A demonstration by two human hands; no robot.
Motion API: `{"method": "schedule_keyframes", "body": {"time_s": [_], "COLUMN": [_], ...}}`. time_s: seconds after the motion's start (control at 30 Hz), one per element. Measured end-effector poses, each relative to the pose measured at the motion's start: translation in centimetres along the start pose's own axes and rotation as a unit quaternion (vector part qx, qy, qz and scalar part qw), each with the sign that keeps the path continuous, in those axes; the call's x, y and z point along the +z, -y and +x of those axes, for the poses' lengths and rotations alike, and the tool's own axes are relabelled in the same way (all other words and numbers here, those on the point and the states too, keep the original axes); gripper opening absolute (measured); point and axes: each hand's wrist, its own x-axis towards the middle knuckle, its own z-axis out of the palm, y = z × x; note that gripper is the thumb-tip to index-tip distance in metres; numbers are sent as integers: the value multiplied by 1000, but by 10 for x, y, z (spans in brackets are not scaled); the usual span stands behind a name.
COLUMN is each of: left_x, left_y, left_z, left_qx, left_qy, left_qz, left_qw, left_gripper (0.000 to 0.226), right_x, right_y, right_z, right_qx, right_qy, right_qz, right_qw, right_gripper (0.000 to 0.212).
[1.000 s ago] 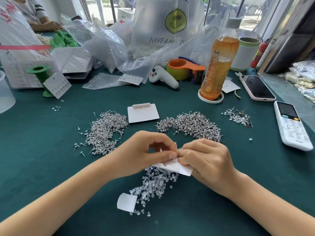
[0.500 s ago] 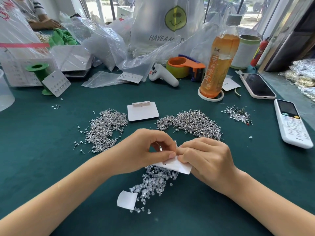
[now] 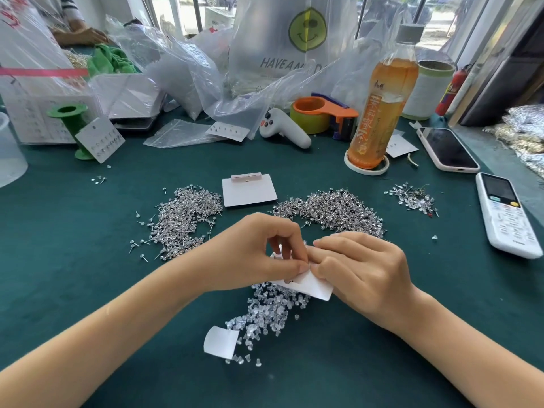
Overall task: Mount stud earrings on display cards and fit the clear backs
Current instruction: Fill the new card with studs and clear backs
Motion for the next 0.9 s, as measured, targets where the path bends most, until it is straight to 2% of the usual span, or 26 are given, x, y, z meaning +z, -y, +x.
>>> {"method": "schedule_keyframes", "body": {"time_s": [0.1,0.17,0.2,0.23,0.3,0.33,0.4,0.53,0.63,0.77,0.9], "left_x": [6,4,0,-6,-12,-13,-11,-11,-22,-43,-55], "left_y": [0,0,1,2,5,6,9,12,17,29,45], "left_z": [1,1,0,-3,-8,-9,-11,-10,-16,-33,-51], "left_qx": [7,30,54,81,120,130,145,147,134,81,62], "left_qy": [-73,-171,-210,-233,-214,-188,-151,-170,-177,-150,-183], "left_qz": [-16,-57,-51,-7,133,200,291,317,295,181,161], "left_qw": [997,983,975,969,960,953,933,921,929,968,968], "left_gripper": [7,21,26,31,52,63,77,73,71,74,70], "right_x": [0,-2,-3,-4,-3,-3,-2,7,16,33,55], "right_y": [-1,0,1,2,0,-2,-2,8,10,12,18], "right_z": [3,9,13,18,25,28,34,47,58,75,89], "right_qx": [58,204,308,409,538,566,591,611,604,590,570], "right_qy": [-8,5,19,32,40,38,39,54,79,137,175], "right_qz": [23,111,169,230,361,404,463,549,556,550,561], "right_qw": [998,973,936,882,761,718,659,568,566,574,574], "right_gripper": [25,23,23,24,18,19,33,38,38,34,16]}}
